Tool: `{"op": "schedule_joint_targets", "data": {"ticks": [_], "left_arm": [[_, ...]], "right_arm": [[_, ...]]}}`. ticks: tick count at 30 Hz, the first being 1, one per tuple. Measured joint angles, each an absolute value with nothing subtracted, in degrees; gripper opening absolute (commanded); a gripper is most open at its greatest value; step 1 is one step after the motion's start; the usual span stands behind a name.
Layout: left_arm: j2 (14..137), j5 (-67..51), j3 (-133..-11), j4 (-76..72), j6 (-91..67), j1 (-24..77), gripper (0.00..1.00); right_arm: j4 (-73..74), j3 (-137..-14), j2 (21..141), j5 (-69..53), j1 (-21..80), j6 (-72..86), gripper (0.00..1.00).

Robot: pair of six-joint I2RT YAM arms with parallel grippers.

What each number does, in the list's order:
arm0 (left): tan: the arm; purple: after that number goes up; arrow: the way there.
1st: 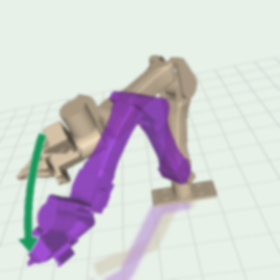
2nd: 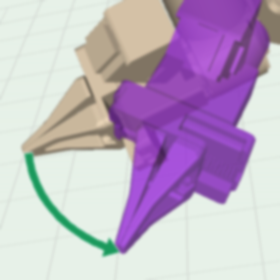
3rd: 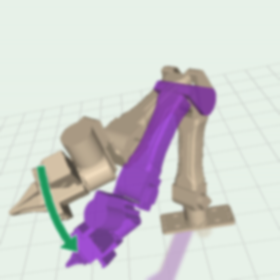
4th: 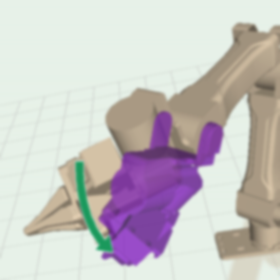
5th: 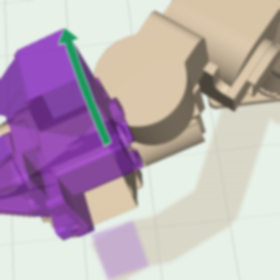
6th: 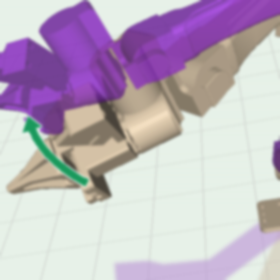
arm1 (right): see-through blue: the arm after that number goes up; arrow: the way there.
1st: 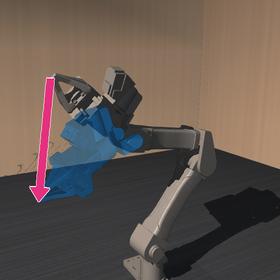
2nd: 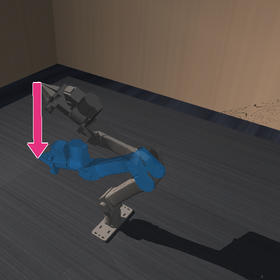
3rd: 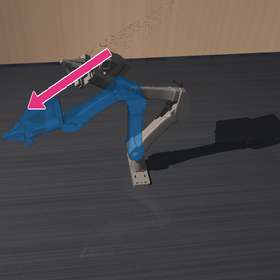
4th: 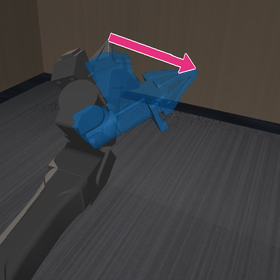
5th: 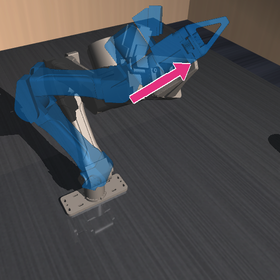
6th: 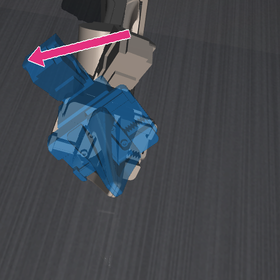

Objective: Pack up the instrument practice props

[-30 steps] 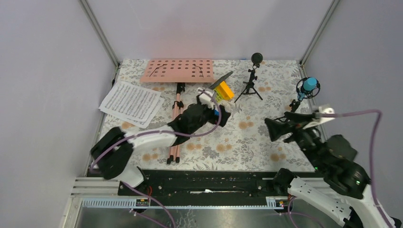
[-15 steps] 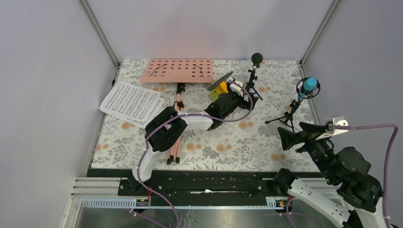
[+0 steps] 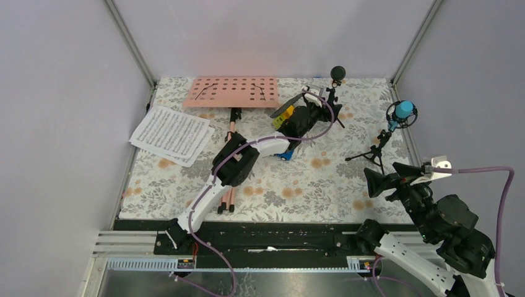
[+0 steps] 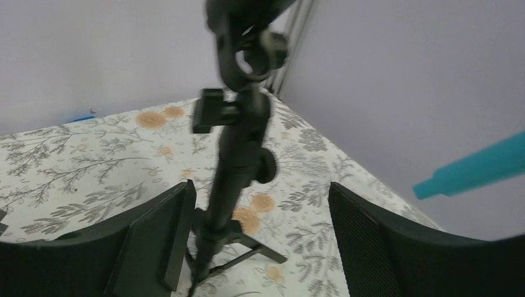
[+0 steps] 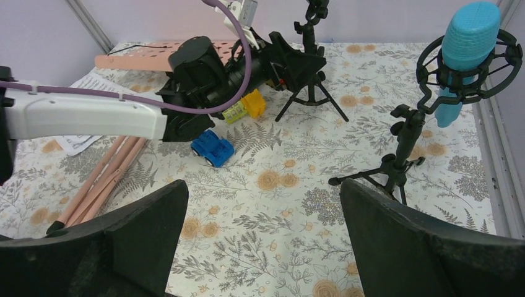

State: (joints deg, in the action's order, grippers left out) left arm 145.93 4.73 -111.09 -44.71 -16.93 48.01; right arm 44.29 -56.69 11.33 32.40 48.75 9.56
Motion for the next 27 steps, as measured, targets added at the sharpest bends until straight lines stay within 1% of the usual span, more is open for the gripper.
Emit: {"op": "schedule_joint_targets", "data": {"ticks": [6, 9, 11, 13, 17, 18, 21, 23, 25, 27], "left_arm": [[152.57, 4.99, -119.17, -41.6, -18.41, 46.13, 0.83], [154.74, 4.91, -121.54, -41.28, -18.94, 45.71, 0.87], [156.44, 4.89, -123.92, -40.75, -19.07, 45.6, 0.87], [158.43, 4.82, -127.04, -40.1, -19.14, 45.6, 0.84], [161.27, 4.75, -131.61, -39.22, -19.31, 45.65, 0.75], [161.64, 4.78, -131.96, -39.16, -19.33, 45.65, 0.73], [162.52, 4.73, -132.31, -39.16, -19.31, 45.65, 0.72], [162.98, 4.27, -132.31, -39.16, -19.11, 45.65, 0.68], [163.26, 3.6, -132.31, -39.11, -18.28, 45.8, 0.61], [163.26, 3.09, -132.27, -39.13, -17.52, 45.8, 0.58]], "right_arm": [[44.42, -56.27, 11.35, 32.42, 48.75, 9.58, 1.0], [44.53, -55.96, 11.35, 32.42, 48.75, 9.61, 1.0], [44.56, -55.94, 11.4, 32.42, 48.75, 9.58, 1.0], [44.56, -55.96, 11.46, 32.45, 48.75, 9.61, 1.0], [44.56, -55.92, 11.6, 32.42, 48.75, 9.63, 1.0], [44.56, -55.88, 11.6, 32.42, 48.75, 9.65, 1.0], [44.56, -55.64, 11.62, 32.42, 48.75, 9.65, 1.0], [44.58, -55.61, 11.66, 32.42, 48.75, 9.67, 1.0], [44.58, -55.61, 11.66, 32.42, 48.75, 9.67, 1.0], [44.58, -55.59, 11.66, 32.45, 48.75, 9.67, 1.0]]}}
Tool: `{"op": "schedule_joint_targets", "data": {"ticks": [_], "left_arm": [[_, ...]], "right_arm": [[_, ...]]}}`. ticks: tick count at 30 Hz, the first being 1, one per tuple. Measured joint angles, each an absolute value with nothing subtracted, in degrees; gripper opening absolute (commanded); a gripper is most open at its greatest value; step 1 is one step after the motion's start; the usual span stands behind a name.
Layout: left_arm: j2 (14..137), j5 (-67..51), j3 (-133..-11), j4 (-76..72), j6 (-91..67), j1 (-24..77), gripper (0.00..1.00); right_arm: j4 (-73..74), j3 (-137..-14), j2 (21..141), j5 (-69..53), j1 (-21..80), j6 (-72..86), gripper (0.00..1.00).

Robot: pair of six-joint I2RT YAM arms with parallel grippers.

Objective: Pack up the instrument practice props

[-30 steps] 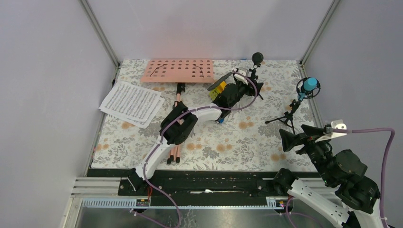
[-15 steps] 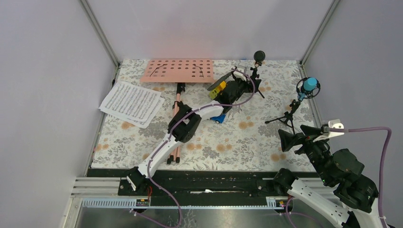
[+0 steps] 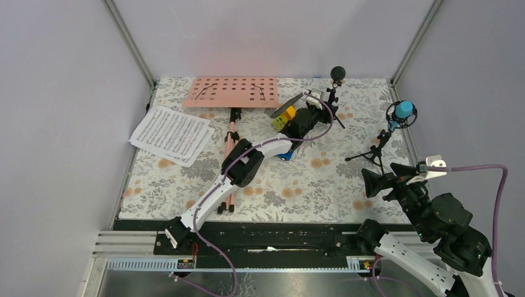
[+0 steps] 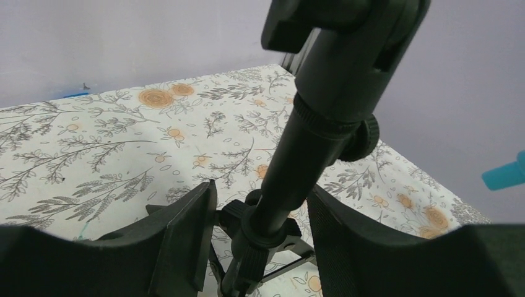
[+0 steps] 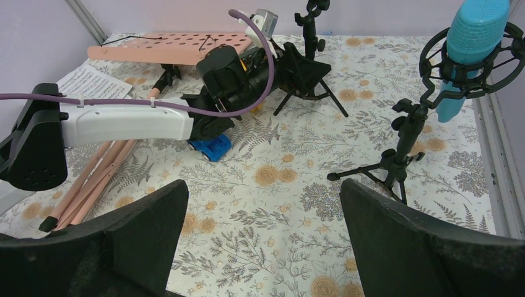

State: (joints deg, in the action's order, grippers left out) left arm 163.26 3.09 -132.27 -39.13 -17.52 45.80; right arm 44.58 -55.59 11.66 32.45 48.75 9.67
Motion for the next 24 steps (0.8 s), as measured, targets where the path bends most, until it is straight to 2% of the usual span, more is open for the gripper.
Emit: {"op": "schedule_joint_targets", "data": {"ticks": [4, 6, 8, 12, 15, 19, 24], "left_arm": [[163.22, 2.72, -130.37, -41.98, -16.73, 45.89, 0.56], [163.22, 2.52, -130.1, -42.57, -16.71, 45.91, 0.51], [163.22, 2.13, -130.13, -42.78, -16.86, 45.95, 0.42], [163.22, 0.93, -130.13, -43.46, -16.69, 46.13, 0.17], [163.22, -0.08, -129.95, -43.59, -16.69, 46.17, 0.07], [160.13, -1.15, -124.7, -44.73, -16.49, 46.24, 0.02], [151.87, -1.74, -110.48, -47.92, -15.73, 47.0, 0.01]], "right_arm": [[44.56, -55.46, 11.66, 32.45, 48.75, 9.74, 1.0], [44.58, -55.27, 11.66, 32.45, 48.75, 9.91, 1.0], [44.6, -55.18, 11.66, 32.42, 48.75, 9.98, 1.0], [44.6, -55.18, 11.66, 32.42, 48.75, 10.26, 1.0], [44.58, -55.18, 11.66, 32.42, 48.75, 10.35, 1.0], [44.6, -55.18, 11.66, 32.4, 48.75, 10.41, 1.0], [44.58, -55.18, 11.68, 32.42, 48.75, 10.44, 1.0]]}}
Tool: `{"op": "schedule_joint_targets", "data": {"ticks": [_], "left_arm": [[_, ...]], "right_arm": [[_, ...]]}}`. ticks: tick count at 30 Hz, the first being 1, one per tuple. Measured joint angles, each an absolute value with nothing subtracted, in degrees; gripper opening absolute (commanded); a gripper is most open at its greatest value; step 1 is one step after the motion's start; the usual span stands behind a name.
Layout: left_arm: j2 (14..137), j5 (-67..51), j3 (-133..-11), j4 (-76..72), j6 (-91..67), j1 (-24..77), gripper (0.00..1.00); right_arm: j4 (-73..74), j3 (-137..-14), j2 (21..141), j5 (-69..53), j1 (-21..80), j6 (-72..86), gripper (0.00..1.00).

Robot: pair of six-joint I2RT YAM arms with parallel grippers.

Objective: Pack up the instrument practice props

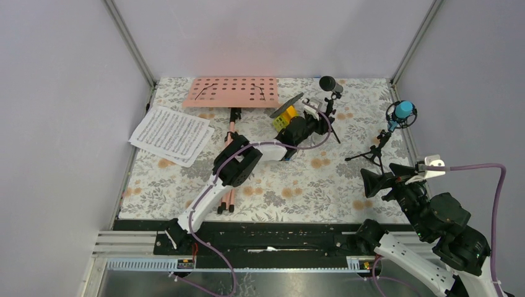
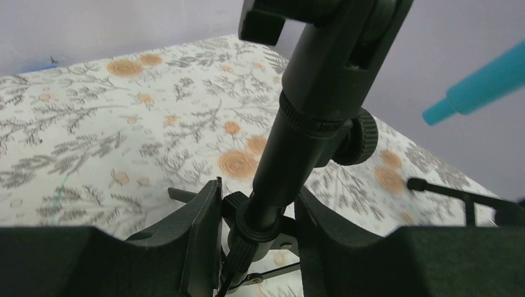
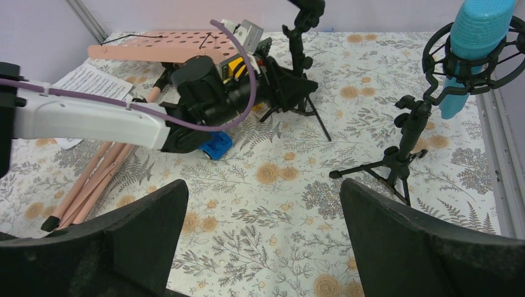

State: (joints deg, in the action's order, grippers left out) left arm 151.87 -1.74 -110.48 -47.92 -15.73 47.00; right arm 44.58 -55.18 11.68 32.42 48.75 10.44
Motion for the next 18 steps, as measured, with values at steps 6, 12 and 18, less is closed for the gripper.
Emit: {"op": "schedule_joint_targets", "data": {"ticks": [6, 12, 18], "left_arm": [[142.67, -1.74, -93.89, -53.21, -15.44, 49.8, 0.0], [135.26, -0.97, -80.36, -57.84, -15.7, 54.61, 0.0], [127.07, -0.62, -65.41, -63.42, -16.4, 58.37, 0.0]], "right_arm": [[44.58, -55.18, 11.68, 32.38, 48.75, 10.44, 1.0], [44.71, -55.18, 11.68, 32.27, 48.75, 10.79, 1.0], [44.95, -55.44, 12.1, 30.55, 48.75, 10.96, 1.0]]}}
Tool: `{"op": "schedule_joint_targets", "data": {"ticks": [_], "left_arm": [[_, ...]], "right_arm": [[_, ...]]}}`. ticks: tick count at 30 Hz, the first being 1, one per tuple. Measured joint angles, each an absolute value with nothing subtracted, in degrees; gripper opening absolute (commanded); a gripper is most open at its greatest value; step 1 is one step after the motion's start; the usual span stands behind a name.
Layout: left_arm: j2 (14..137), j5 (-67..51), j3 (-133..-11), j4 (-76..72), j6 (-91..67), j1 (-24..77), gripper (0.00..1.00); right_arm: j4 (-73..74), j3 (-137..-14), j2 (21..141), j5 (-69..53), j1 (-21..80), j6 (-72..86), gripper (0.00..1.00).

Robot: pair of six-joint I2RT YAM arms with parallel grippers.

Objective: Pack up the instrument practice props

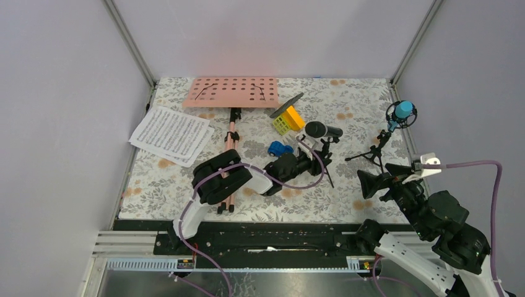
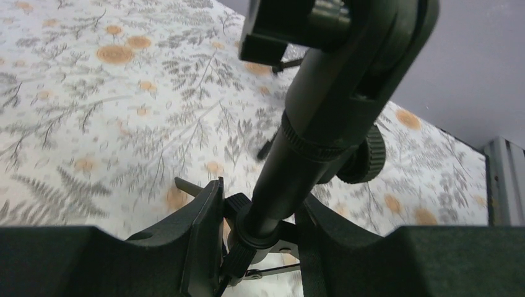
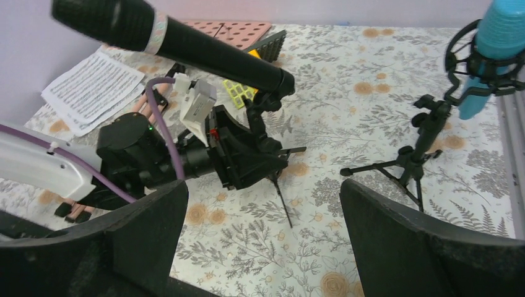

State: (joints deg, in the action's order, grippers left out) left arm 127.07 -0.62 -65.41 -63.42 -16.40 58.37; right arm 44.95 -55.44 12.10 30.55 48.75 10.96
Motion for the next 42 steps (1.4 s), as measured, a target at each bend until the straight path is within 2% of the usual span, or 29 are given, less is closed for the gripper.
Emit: {"op": "schedule_joint_targets", "data": {"ticks": [8, 9, 16, 19, 21, 28, 30, 31, 33, 35, 42], "left_arm": [[114.39, -1.83, -47.03, -65.04, -14.92, 59.42, 0.0], [108.68, -3.79, -40.99, -63.05, -13.61, 59.37, 0.0], [97.19, -9.87, -30.96, -57.25, -11.75, 56.9, 0.03], [92.88, -13.82, -28.4, -53.76, -10.9, 53.12, 0.08], [90.72, -15.2, -27.44, -51.51, -9.69, 51.07, 0.14], [88.09, -17.8, -27.2, -47.2, -6.44, 50.26, 0.52], [87.74, -17.91, -27.18, -46.74, -6.13, 50.24, 0.74], [87.39, -18.0, -26.92, -46.61, -6.15, 50.24, 0.77], [86.37, -18.06, -25.96, -46.44, -6.09, 50.26, 0.92], [85.08, -18.06, -24.86, -46.44, -6.2, 50.3, 0.98], [81.73, -17.72, -19.38, -53.49, -7.57, 50.3, 0.99]], "right_arm": [[45.56, -56.51, 18.92, 22.85, 48.75, 10.72, 1.0], [45.5, -56.34, 20.49, 20.32, 48.75, 10.7, 1.0], [40.77, -53.54, 21.98, 14.31, 48.75, 10.26, 1.0], [38.35, -52.9, 24.45, 11.51, 48.75, 9.82, 1.0], [36.36, -52.18, 26.0, 9.5, 48.75, 9.58, 1.0], [32.29, -49.87, 27.24, 6.33, 48.75, 9.37, 1.0], [31.75, -49.87, 27.44, 6.33, 48.75, 9.39, 1.0], [31.4, -49.84, 27.51, 6.33, 48.75, 9.39, 1.0], [30.89, -49.84, 27.57, 6.31, 48.75, 9.39, 1.0], [30.44, -49.84, 27.66, 6.28, 48.75, 9.32, 1.0], [29.78, -49.84, 29.41, 6.52, 48.75, 9.23, 1.0]]}}
